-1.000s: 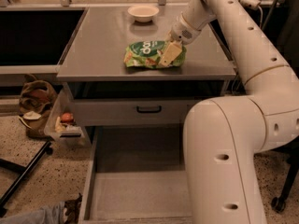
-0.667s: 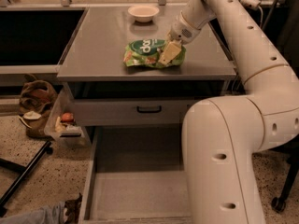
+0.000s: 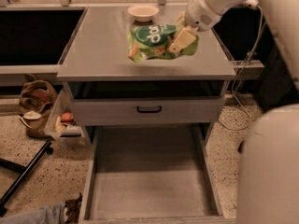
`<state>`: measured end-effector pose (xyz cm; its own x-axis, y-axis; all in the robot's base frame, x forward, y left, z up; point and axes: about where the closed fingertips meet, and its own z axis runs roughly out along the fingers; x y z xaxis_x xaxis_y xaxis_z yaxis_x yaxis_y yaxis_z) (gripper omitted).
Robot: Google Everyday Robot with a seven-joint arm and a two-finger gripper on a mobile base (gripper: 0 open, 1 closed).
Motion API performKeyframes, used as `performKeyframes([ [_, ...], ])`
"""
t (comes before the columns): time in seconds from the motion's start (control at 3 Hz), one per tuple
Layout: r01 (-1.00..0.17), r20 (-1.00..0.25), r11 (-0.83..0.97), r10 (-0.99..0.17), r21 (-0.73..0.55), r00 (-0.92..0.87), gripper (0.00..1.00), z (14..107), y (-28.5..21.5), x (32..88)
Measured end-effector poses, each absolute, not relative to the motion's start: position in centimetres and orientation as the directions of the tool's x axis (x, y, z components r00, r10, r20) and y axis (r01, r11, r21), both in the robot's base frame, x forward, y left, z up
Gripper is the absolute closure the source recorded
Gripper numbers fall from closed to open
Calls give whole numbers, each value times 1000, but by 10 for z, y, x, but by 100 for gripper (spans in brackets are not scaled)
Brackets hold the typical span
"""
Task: Place green rice chip bag into middle drawer
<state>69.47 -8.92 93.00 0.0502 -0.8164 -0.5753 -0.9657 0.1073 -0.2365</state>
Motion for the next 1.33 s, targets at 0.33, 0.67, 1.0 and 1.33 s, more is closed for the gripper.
performKeyframes([
  [0.33,-929,-603,106,-785,-355,141,100,992,-98,631],
  [0.67,-877,-646,73,-706,-474,290,100,1028,-75,572],
  [1.0,-866,-697,47,-616,-498,367,100,1015,-49,521],
  [1.33,-891,-709,52,-628,-451,322,100,981,-64,499],
])
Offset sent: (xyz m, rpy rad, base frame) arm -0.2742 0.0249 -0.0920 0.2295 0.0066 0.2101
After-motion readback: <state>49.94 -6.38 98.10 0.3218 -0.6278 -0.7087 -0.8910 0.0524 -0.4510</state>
